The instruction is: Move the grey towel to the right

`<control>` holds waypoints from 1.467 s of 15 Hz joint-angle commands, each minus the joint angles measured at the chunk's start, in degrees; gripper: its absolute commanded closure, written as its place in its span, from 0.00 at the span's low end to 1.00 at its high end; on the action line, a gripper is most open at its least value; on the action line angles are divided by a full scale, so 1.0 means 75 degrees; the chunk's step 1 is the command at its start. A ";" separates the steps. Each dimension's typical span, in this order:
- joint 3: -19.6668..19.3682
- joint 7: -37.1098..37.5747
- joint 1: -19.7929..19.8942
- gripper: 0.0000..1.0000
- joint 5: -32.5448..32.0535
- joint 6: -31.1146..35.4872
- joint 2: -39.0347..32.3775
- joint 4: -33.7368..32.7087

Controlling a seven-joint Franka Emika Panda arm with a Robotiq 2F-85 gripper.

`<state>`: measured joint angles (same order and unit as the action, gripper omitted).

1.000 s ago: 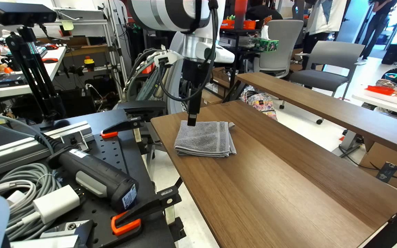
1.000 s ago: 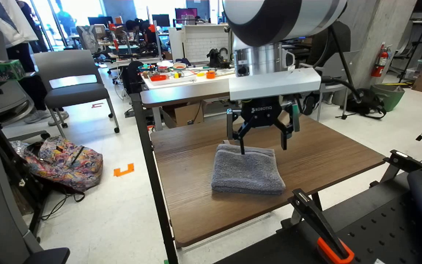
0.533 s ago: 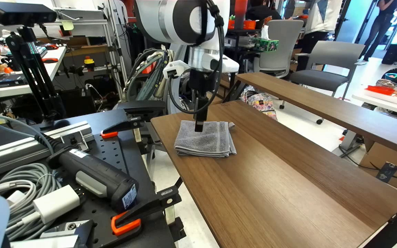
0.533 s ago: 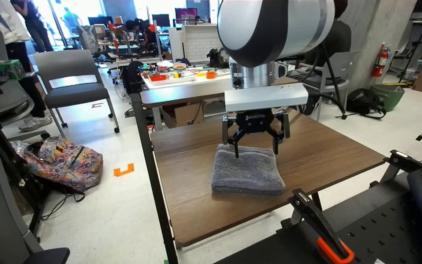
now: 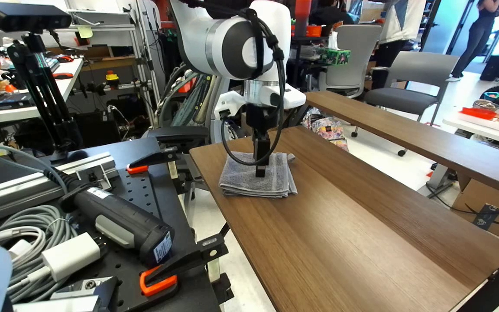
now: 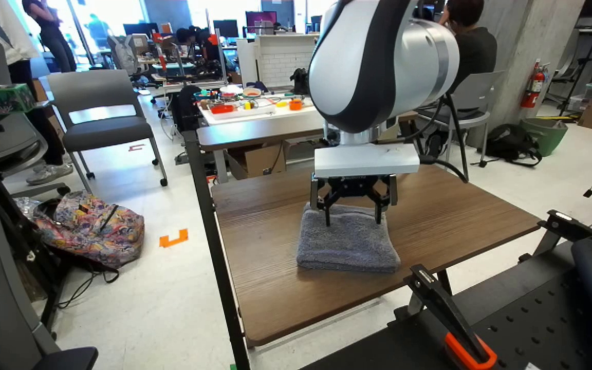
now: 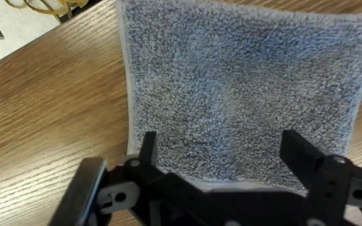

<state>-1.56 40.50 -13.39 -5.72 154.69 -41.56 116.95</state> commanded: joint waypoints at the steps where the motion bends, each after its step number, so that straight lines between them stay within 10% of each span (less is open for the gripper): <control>1: -0.0108 -0.0349 -0.0017 0.00 0.0488 0.0072 -0.0302 -0.0375; 22: -0.0077 -0.0998 0.0017 0.00 0.1429 -0.0099 -0.0376 -0.0547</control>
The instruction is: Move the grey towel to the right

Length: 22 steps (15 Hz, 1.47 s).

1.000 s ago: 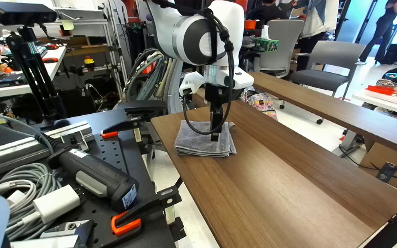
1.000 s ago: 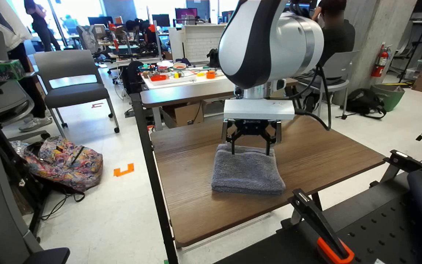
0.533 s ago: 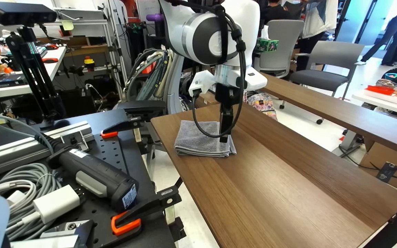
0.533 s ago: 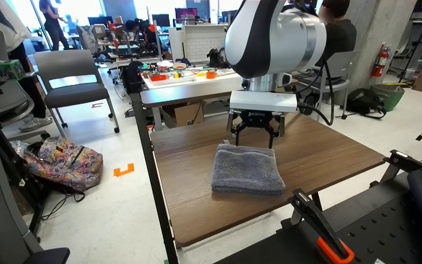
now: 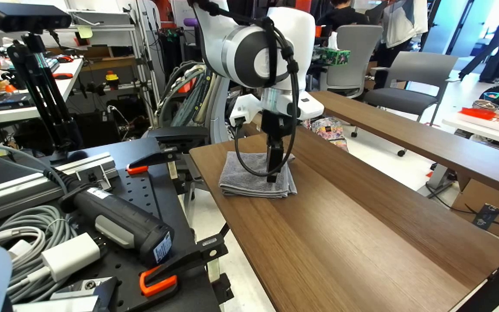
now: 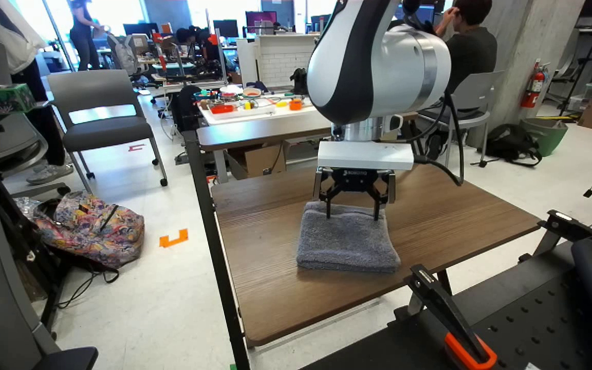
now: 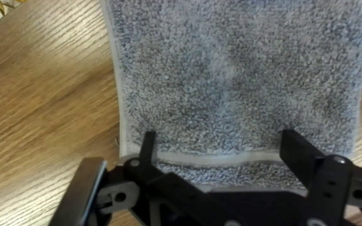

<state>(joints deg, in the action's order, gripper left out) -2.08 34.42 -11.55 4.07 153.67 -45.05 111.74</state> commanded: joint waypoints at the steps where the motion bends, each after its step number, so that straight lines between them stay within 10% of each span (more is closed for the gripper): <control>1: -0.0026 -0.0164 -0.0317 0.00 0.0105 0.0068 0.0066 0.0143; 15: -0.0916 0.0113 -0.0994 0.00 -0.0276 -0.0140 -0.1064 -0.0985; 22: -0.1006 0.0092 -0.0489 0.00 -0.0041 -0.0960 -0.1280 -0.1752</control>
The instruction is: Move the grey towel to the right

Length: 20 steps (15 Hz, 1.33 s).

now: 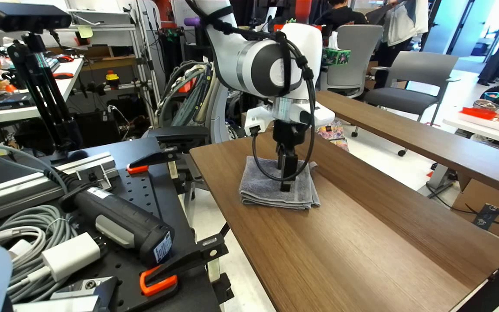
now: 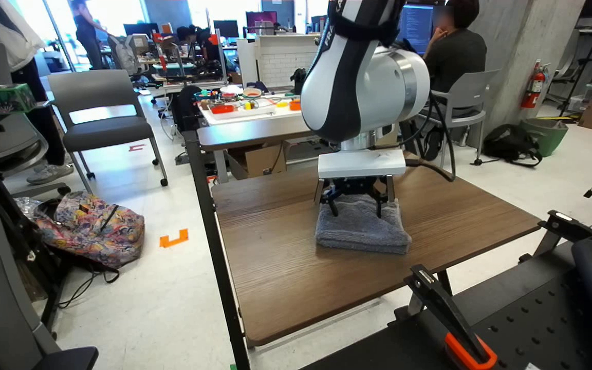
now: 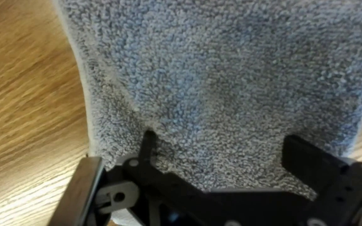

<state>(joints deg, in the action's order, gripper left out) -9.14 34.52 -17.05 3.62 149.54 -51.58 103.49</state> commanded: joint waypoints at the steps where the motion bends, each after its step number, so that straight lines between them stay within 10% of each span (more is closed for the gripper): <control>1: -0.0058 0.0079 0.0388 0.00 0.0059 -0.0563 -0.0468 -0.0805; 15: -0.0053 0.0839 0.2100 0.00 0.0529 -0.2045 -0.1272 -0.3009; 20: 0.0211 0.0475 0.2035 0.00 0.0513 -0.2055 -0.0400 -0.2100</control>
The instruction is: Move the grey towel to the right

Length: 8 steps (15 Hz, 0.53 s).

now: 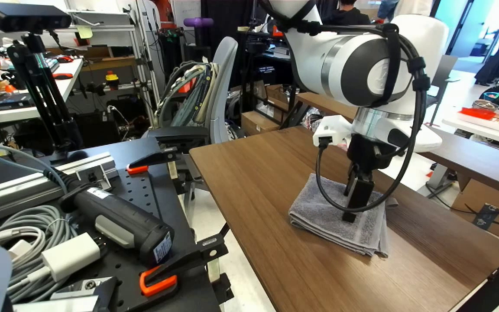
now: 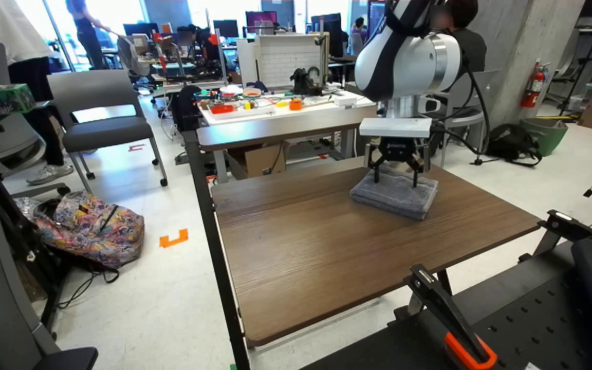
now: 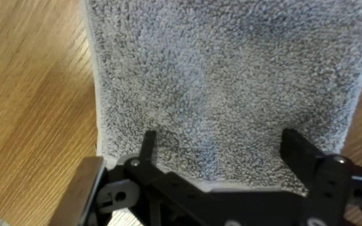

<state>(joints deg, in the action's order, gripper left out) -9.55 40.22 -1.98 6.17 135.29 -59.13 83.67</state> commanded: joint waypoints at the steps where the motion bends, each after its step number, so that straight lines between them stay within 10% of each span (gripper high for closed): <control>1: 0.0379 -0.0505 0.0055 0.00 0.0178 -0.0053 0.0879 0.0862; 6: 0.0429 -0.1376 -0.0217 0.00 -0.0117 0.0017 0.2424 0.2714; 8: 0.0364 -0.1115 -0.0185 0.00 0.0041 -0.0022 0.1803 0.1895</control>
<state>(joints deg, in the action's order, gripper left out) -6.37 32.16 -2.99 6.01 135.28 -45.44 98.09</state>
